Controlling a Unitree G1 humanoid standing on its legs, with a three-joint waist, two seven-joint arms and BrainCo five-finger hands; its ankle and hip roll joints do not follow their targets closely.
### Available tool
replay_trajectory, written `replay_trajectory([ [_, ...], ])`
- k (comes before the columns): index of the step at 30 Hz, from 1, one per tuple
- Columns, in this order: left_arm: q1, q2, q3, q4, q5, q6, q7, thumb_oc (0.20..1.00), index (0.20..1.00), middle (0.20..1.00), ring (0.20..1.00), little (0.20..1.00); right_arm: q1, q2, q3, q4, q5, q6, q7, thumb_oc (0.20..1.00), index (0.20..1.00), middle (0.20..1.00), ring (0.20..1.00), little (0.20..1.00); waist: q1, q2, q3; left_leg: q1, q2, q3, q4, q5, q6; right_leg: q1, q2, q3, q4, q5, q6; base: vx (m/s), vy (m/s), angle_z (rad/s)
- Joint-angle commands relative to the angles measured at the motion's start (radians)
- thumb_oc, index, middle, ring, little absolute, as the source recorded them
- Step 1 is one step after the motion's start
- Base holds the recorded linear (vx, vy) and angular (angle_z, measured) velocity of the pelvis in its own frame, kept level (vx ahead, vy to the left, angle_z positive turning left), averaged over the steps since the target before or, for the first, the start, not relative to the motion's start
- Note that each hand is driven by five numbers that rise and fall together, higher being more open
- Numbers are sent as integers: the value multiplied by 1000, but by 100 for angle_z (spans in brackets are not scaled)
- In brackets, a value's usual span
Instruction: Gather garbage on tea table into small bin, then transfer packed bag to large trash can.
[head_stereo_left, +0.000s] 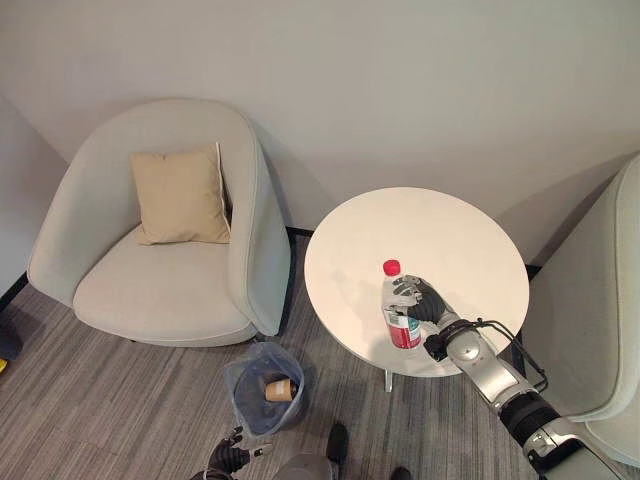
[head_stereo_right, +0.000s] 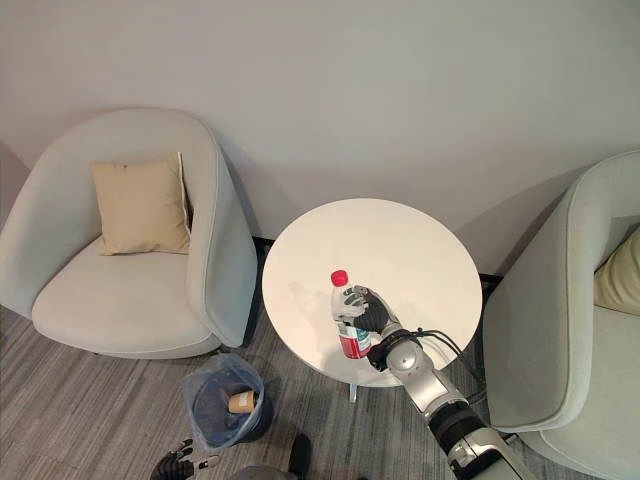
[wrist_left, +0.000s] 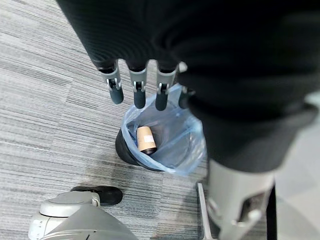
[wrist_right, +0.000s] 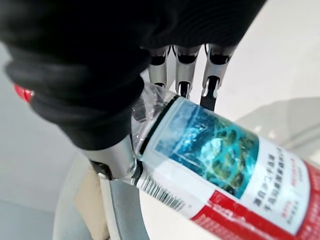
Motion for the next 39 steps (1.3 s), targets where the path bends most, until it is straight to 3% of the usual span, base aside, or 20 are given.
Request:
replay_trajectory([
  [1, -55, 32, -31, 26, 24, -11, 4, 1000, 1000, 1000, 1000, 1000, -17, -20, -25, -106, 40, -63, -15, 200, 200, 200, 200, 200, -2, -36, -13, 55, 34, 47, -7, -91, -67, 4, -38, 51, 3, -112, 57, -39, -43, -2],
  [4, -52, 20, -27, 9, 21, -8, 0, 1000, 1000, 1000, 1000, 1000, 85, -30, -74, -219, 77, -87, 16, 200, 200, 200, 200, 200, -21, -29, -12, 62, 40, 48, 6, -90, -72, 10, -33, 58, 9, -120, 50, -130, -52, -9],
  [5, -58, 9, -38, -31, -2, -13, 0, 1000, 1000, 1000, 1000, 1000, 146, -28, -114, -270, 94, -111, 0, 200, 200, 200, 200, 200, -25, -26, 31, -48, 39, 60, 117, -79, -94, -1, -46, 26, 8, -118, 43, -315, -56, -16],
  [6, -62, 7, -41, -30, -2, -12, 0, 1000, 1000, 1000, 1000, 1000, 146, -27, -114, -266, 95, -110, -4, 200, 200, 200, 200, 200, -27, -28, 35, -74, 38, 69, 147, -83, -93, -7, -50, 16, 10, -117, 42, -376, -22, 64],
  [8, -68, 0, -52, -54, 2, -12, 0, 1000, 1000, 1000, 1000, 1000, 161, -24, -130, -253, 88, -99, -31, 200, 200, 200, 200, 200, -47, -36, 48, -91, 76, 232, 213, -122, -65, -21, -81, -47, 21, -114, 43, -145, 55, 161],
  [12, -82, 2, -62, -69, 21, -11, -4, 1000, 1000, 1000, 1000, 1000, 165, -33, -163, -241, 64, -77, -58, 200, 200, 200, 200, 200, -82, -38, 34, -43, 133, 368, 229, -180, -66, -11, -116, -130, 39, -128, 53, 86, 169, 150],
  [15, -71, 0, -54, -52, 39, -1, -7, 1000, 1000, 1000, 1000, 1000, 137, -11, -157, -209, 39, -60, -54, 200, 200, 200, 200, 200, -68, -33, 13, 2, 76, 332, 180, -225, -29, -9, -165, -136, 122, -141, 77, 261, 402, 59],
  [21, -77, 34, -18, -62, 26, 2, 4, 1000, 1000, 1000, 1000, 1000, 121, 14, -141, -224, 53, -70, -40, 200, 200, 200, 200, 200, -50, -40, 35, -3, 49, 306, 193, -255, 11, -107, -201, -57, 286, -150, 99, 75, 140, 8],
  [23, -77, 41, -16, -85, 22, -2, 7, 1000, 1000, 1000, 1000, 1000, 125, 7, -141, -240, 40, -70, -36, 200, 200, 200, 200, 200, -65, -39, 41, -5, 38, 296, 178, -237, 24, -166, -161, 21, 291, -130, 85, 26, 75, 30],
  [25, -71, 42, -11, -99, 17, -4, 8, 1000, 1000, 1000, 1000, 1000, 128, -1, -144, -244, 33, -68, -34, 200, 200, 200, 200, 200, -82, -36, 49, 22, 12, 242, 136, -234, 33, -242, -104, 124, 234, -85, 88, 133, 36, 32],
  [30, -72, 43, -12, -95, 24, -7, 1, 1000, 1000, 1000, 1000, 1000, 141, -25, -139, -252, 18, -70, -17, 200, 200, 200, 200, 200, -94, -49, 64, 26, -21, 157, 147, -236, 33, -268, -73, 211, 218, -63, 92, 67, -36, 61],
  [39, -50, 42, -9, -50, 47, 0, -6, 1000, 1000, 1000, 1000, 1000, 124, -97, -80, -256, -31, -69, 25, 200, 200, 200, 200, 200, -76, -48, 61, 10, -8, 113, 148, -224, -2, -209, -71, 150, 131, -55, 72, 54, -89, 27],
])
